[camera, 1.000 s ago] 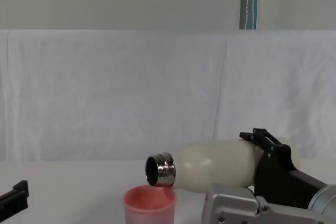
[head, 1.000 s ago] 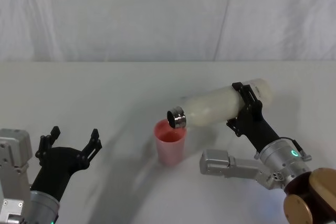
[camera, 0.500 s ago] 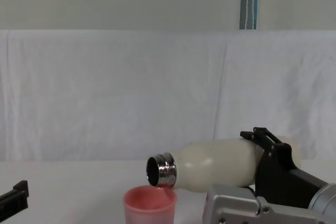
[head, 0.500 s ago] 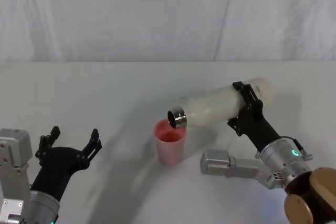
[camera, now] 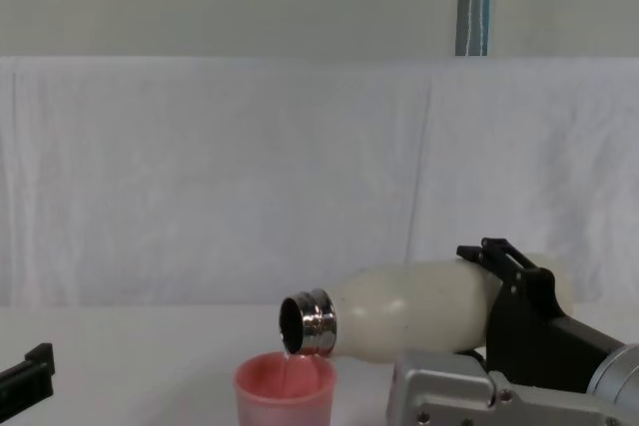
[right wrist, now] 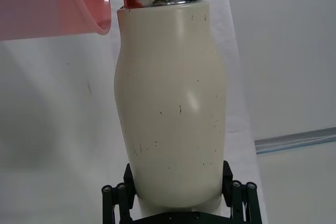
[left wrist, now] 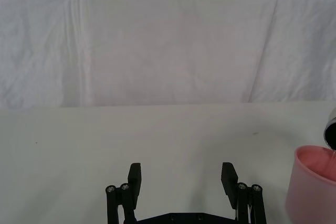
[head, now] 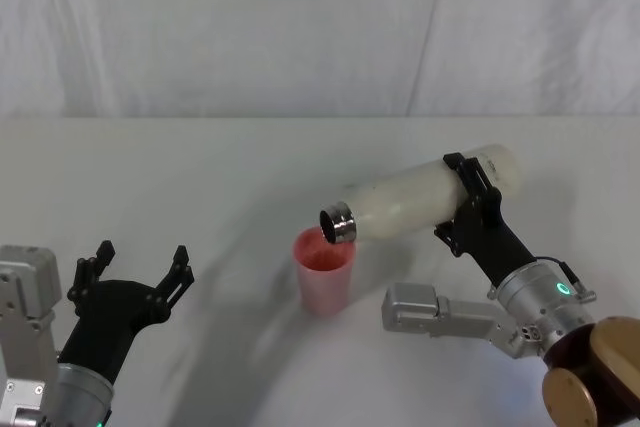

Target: Grasp the thermos with one hand and pour water into the cup lid.

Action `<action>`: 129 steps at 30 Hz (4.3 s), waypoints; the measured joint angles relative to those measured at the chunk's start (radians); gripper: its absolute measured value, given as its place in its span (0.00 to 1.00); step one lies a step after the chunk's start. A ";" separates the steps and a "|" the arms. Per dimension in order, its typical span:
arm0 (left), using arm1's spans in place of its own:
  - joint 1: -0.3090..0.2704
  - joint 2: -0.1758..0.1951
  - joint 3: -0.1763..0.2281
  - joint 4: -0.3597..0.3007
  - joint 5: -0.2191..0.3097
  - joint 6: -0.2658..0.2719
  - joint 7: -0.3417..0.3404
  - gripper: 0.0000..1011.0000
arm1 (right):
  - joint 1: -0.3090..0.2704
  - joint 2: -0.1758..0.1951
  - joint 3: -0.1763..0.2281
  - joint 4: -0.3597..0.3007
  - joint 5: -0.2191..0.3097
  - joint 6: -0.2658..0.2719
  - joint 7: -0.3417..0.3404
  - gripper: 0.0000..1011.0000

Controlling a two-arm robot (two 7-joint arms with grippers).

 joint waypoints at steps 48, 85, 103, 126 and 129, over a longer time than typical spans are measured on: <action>0.000 0.000 0.000 0.000 0.000 0.000 0.000 0.99 | 0.003 0.003 -0.003 0.006 -0.005 0.003 -0.002 0.94; 0.000 0.000 0.000 0.000 0.000 0.000 0.000 0.99 | 0.008 0.007 -0.008 0.008 -0.015 0.005 -0.008 0.94; 0.000 0.000 0.000 0.000 0.000 0.000 0.000 0.99 | 0.012 0.006 -0.009 0.010 -0.015 0.004 -0.008 0.94; 0.000 0.000 0.000 0.000 0.000 0.000 0.000 0.99 | 0.022 0.006 -0.008 0.011 -0.013 0.004 -0.002 0.94; 0.000 0.000 0.000 0.000 0.000 0.000 0.000 0.99 | 0.028 0.006 -0.007 0.011 -0.012 0.003 -0.001 0.95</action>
